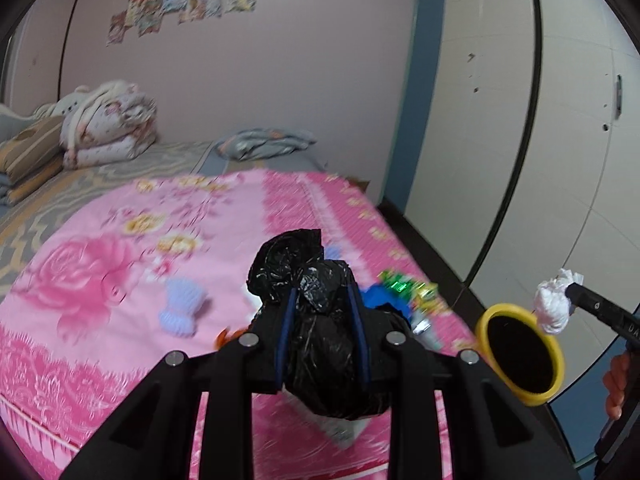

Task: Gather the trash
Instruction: 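Carry the black bag and white tissue over the yellow-rimmed bin with both tools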

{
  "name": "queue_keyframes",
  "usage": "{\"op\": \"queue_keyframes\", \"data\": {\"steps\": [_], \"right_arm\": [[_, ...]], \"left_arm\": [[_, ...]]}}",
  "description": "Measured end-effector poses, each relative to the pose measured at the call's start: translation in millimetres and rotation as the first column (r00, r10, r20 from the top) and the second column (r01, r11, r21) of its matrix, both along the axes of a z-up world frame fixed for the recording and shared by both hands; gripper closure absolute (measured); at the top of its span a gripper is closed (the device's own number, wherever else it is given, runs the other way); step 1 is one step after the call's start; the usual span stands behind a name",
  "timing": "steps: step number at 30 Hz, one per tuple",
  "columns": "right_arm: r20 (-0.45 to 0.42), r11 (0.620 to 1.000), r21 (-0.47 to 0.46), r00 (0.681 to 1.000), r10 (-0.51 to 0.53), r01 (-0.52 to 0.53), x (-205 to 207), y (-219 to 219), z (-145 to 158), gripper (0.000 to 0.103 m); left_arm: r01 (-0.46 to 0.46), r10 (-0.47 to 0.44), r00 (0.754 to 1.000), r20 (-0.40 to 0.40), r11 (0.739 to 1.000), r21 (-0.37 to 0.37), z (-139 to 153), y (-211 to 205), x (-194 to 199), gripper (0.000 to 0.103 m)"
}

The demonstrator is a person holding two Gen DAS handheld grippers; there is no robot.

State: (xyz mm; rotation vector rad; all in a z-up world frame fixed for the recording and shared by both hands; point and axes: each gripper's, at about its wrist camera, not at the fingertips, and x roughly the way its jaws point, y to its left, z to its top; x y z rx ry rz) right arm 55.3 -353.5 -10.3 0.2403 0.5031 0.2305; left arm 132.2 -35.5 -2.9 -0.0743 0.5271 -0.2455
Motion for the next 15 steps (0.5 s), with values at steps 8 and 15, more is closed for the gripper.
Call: {"op": "queue_keyframes", "data": {"steps": [8,15], "right_arm": [[0.043,0.986,0.066,0.987,-0.154,0.151,-10,-56,42,0.088],[0.064,0.932,0.110,0.934,-0.352,0.344,-18,-127,63,0.088]], "left_arm": [[0.075,-0.074,0.996,0.058,0.997,-0.001,41,-45,9,0.079],[0.184,-0.181,0.981,0.074,0.982,-0.034,65,-97,27,0.079]]}}
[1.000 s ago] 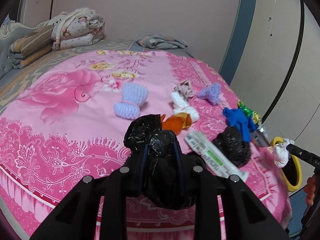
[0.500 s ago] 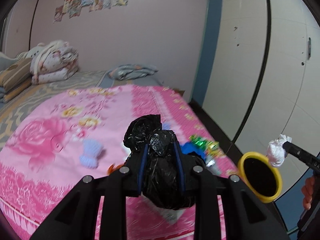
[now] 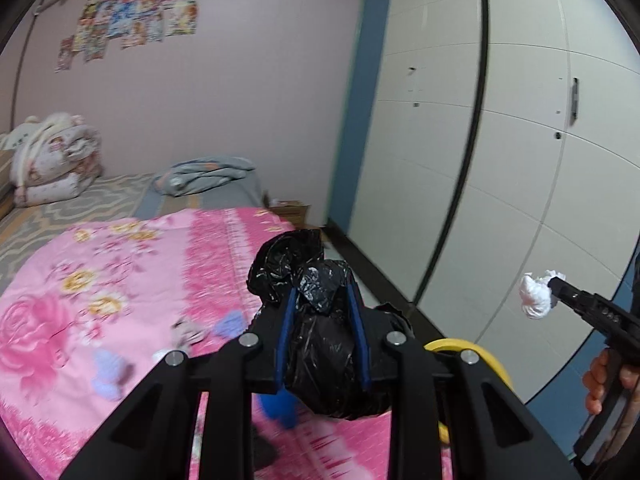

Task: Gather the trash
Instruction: 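Carry the black bag and white tissue over the yellow-rimmed bin with both tools, then open both tools to drop the bag and tissue into the bin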

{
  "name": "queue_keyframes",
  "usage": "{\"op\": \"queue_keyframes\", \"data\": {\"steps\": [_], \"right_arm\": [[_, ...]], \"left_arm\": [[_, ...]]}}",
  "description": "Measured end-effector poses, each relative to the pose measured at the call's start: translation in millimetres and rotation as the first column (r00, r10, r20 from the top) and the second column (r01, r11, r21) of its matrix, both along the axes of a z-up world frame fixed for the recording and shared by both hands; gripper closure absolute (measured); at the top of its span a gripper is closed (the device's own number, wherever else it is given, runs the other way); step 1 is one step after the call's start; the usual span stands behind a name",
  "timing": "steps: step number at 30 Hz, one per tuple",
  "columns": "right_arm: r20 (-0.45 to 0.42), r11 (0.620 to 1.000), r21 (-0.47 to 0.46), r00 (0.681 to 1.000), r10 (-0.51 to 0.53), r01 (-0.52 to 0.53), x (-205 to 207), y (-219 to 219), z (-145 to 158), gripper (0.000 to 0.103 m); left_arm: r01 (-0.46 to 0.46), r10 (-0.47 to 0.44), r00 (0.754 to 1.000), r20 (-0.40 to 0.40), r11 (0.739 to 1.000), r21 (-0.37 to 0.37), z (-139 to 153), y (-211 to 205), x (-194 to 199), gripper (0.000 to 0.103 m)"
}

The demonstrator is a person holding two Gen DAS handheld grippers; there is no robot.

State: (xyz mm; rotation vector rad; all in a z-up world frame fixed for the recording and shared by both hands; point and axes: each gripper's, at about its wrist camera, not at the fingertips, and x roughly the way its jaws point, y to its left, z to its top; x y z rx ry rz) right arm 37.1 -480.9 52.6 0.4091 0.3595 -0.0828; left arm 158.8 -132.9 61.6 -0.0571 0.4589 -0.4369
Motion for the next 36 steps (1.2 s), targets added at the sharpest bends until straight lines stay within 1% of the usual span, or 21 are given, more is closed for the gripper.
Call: {"op": "queue_keyframes", "data": {"steps": [4,6,10,13,15,18,22,28,34,36], "right_arm": [[0.013,0.993,-0.027,0.993,-0.118,0.119,-7,-34,4,0.088],[0.018,0.988,-0.033,0.988,-0.152,0.153,-12,-45,4,0.088],[0.013,0.976,-0.015,0.976,-0.216,0.217,-17,-69,3,0.088],[0.013,0.961,-0.020,0.961,-0.275,0.275,-18,-85,-2,0.088],[0.002,0.955,-0.031,0.955,-0.296,0.296,-16,-91,-8,0.088],[-0.029,0.951,-0.026,0.951,-0.309,0.309,-11,-98,-23,0.088],[-0.091,0.949,-0.018,0.944,-0.316,0.316,0,-108,-51,0.088],[-0.174,0.944,-0.013,0.929,-0.326,0.328,21,-118,-92,0.088],[-0.238,0.939,-0.010,0.911,-0.337,0.345,36,-128,-128,0.088],[-0.253,0.937,-0.013,0.905,-0.342,0.350,44,-129,-137,0.088]], "left_arm": [[0.075,-0.075,0.997,0.010,0.997,0.008,7,-41,12,0.079],[0.107,-0.107,0.994,0.004,0.994,0.005,9,-61,15,0.079],[0.167,-0.167,0.986,-0.008,0.986,-0.001,14,-101,27,0.079],[0.199,-0.198,0.980,-0.014,0.980,0.009,9,-126,30,0.079],[0.219,-0.219,0.975,-0.025,0.976,0.015,2,-142,33,0.079],[0.252,-0.250,0.967,-0.052,0.967,0.037,-18,-169,40,0.079],[0.293,-0.287,0.953,-0.102,0.955,0.051,-47,-194,46,0.079],[0.335,-0.320,0.930,-0.179,0.940,0.065,-93,-222,56,0.079],[0.357,-0.331,0.914,-0.233,0.930,0.081,-126,-242,63,0.079],[0.372,-0.343,0.905,-0.252,0.925,0.079,-136,-248,65,0.079]]}}
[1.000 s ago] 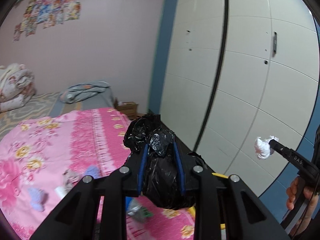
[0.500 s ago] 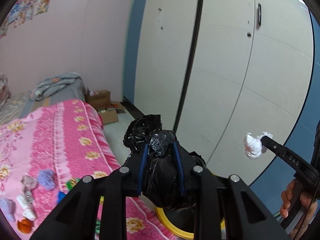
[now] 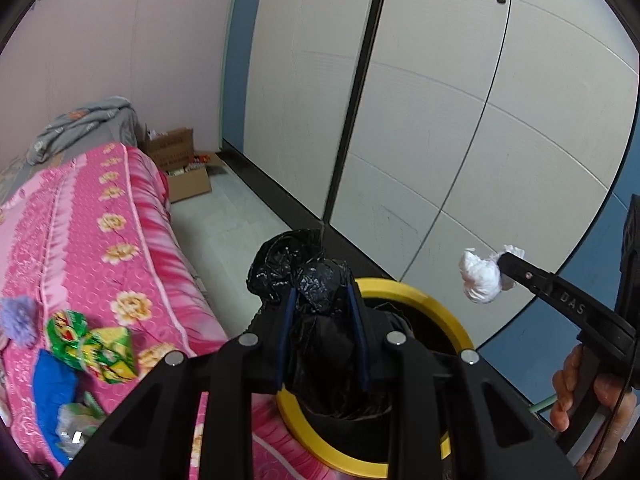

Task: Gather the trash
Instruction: 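Open both tools to drop the bag and tissue into the bin, then move both open tools back toward the trash on the bed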

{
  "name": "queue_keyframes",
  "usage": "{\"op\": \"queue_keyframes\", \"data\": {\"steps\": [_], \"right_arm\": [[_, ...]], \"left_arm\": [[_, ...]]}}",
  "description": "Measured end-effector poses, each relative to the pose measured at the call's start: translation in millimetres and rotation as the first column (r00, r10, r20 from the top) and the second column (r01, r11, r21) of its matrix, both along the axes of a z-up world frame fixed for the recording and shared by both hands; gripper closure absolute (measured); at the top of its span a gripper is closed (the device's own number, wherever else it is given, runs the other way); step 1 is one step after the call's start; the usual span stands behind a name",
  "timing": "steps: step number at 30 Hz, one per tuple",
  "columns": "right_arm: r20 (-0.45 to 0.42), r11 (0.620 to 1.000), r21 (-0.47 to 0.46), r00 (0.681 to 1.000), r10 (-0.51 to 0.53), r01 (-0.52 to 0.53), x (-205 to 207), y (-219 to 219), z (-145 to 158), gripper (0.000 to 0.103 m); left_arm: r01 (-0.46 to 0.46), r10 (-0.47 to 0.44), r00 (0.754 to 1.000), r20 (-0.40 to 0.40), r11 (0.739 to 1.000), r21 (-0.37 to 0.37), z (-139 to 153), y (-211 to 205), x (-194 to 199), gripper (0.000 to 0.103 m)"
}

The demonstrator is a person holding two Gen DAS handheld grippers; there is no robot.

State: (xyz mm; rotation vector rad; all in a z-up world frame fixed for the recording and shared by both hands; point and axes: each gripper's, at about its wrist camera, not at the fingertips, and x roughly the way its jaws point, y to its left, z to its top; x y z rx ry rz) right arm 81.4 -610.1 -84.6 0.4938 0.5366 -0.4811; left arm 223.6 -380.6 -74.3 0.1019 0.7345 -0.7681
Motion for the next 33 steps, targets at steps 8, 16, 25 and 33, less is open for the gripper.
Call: {"op": "queue_keyframes", "data": {"steps": [8,16,25,33], "right_arm": [[-0.030,0.995,-0.056,0.996,-0.087,0.085,2,-5,-15,0.087],[-0.016,0.990,-0.071,0.992,-0.127,0.125,-5,-7,-21,0.063],[0.033,0.987,-0.095,0.992,-0.126,0.128,-18,5,-1,0.058],[0.077,0.993,-0.110,0.996,-0.035,0.044,-22,39,25,0.047]], "left_arm": [[0.048,-0.047,0.998,-0.038,0.999,0.008,-26,-17,3,0.078],[0.036,-0.037,0.998,-0.049,0.999,-0.027,-24,-11,4,0.051],[-0.045,0.045,0.999,0.011,0.998,-0.054,3,24,3,0.022],[-0.131,0.136,0.987,0.084,0.989,-0.063,33,76,1,0.012]]}}
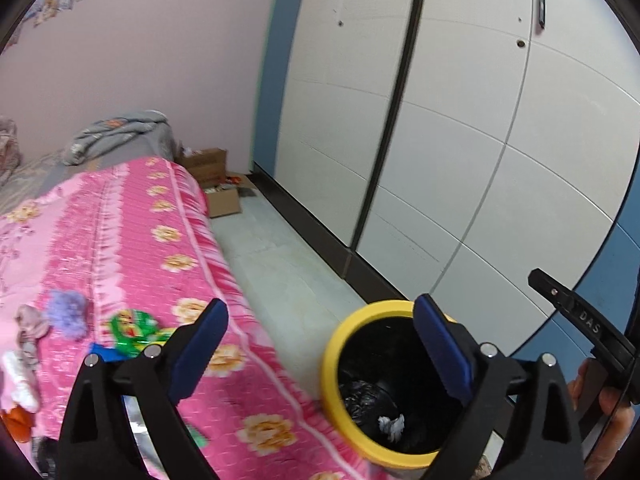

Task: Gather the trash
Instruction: 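Move both open tools back toward the trash on the bed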

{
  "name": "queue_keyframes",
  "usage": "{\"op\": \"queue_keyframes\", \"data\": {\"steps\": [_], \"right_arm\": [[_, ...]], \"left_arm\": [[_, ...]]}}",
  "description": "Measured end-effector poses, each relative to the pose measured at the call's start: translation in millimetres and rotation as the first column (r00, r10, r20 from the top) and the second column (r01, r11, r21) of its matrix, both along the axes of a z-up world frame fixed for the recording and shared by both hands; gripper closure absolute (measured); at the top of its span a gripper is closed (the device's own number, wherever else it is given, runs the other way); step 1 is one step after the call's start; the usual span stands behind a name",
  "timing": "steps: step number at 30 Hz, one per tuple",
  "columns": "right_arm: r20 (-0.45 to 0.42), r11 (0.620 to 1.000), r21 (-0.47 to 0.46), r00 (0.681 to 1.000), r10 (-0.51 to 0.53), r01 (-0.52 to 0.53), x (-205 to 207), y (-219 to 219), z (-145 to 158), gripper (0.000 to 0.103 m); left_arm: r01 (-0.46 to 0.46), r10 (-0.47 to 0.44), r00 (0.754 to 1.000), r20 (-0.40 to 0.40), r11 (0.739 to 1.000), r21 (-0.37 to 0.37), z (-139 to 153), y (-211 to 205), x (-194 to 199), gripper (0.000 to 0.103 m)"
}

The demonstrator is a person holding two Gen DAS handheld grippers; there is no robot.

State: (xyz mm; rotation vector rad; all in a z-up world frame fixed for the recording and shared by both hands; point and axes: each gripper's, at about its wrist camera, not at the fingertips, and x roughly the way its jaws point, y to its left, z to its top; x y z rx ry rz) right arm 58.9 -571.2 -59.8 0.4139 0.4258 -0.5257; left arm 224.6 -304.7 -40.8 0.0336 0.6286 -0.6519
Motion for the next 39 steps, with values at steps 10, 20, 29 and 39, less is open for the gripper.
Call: {"op": "queue_keyframes", "data": {"steps": [10,20,29,39], "right_arm": [[0.045,0.981,-0.057,0.981,0.190,-0.188,14,72,35,0.035],[0.031,0.932,-0.092,0.934,0.355,-0.351,33,135,46,0.033],[-0.015,0.856,-0.101,0.861,0.508,-0.507,50,190,32,0.032],[-0.099,0.761,-0.073,0.764,0.638,-0.645,82,236,3,0.030]], "left_arm": [[-0.131,0.130,0.988,0.081,0.991,0.005,31,81,-5,0.010],[-0.261,0.256,0.960,0.110,0.965,0.030,38,163,-11,0.010],[-0.364,0.360,0.929,0.084,0.930,0.043,25,231,-6,0.010],[-0.438,0.436,0.899,0.039,0.895,0.086,-9,296,2,0.010]]}}
